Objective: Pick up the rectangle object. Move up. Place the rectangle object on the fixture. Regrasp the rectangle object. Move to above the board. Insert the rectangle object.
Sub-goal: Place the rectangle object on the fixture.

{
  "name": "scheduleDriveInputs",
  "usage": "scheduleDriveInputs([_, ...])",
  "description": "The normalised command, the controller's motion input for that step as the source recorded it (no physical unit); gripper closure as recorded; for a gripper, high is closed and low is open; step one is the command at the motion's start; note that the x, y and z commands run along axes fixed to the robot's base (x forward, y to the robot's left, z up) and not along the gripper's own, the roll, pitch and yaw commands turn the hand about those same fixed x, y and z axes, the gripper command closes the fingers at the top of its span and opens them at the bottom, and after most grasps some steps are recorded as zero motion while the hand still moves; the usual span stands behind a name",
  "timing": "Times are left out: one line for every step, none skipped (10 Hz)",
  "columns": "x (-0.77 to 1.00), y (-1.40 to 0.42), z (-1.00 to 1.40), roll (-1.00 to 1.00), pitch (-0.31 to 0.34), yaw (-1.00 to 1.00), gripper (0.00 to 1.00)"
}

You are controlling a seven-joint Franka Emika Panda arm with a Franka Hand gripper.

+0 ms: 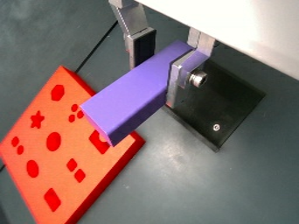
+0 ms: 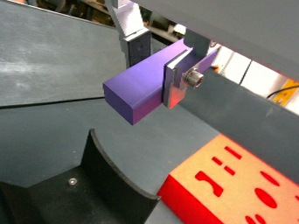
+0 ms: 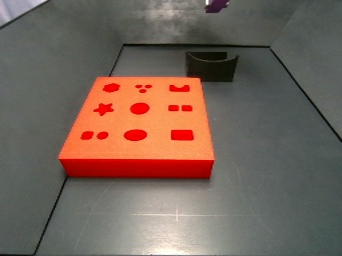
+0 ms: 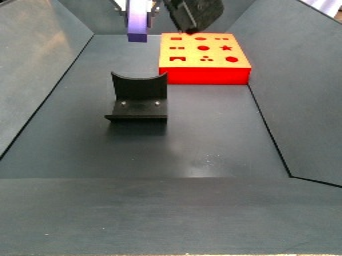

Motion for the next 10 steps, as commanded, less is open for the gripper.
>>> scheduleDriveInputs([0.07, 0.03, -0.01, -0.25, 0.056, -0.1, 1.0])
scheduleDriveInputs([0.13, 0.13, -1.0, -1.0, 0.167, -0.1, 1.0])
scheduleDriveInputs([0.13, 0.14, -1.0, -1.0, 0.158, -0.12, 1.0])
scheduleDriveInputs([0.15, 0.14, -1.0, -0.95, 0.182, -0.15, 1.0])
scheduleDriveInputs([0.16, 0.14, -1.0, -0.84, 0.173, -0.16, 1.0])
scheduleDriveInputs([0.16, 0.14, -1.0, -0.63, 0.129, -0.18, 1.0])
scheduleDriveInputs([0.16, 0.14, -1.0, -0.52, 0.107, -0.19, 1.0])
scheduleDriveInputs([0.17, 0.14, -1.0, -0.3, 0.065, -0.19, 1.0])
scheduleDriveInputs([0.18, 0.13, -1.0, -0.19, 0.037, -0.18, 1.0])
scheduleDriveInputs([0.17, 0.12, -0.87, -0.14, -0.001, -0.16, 1.0])
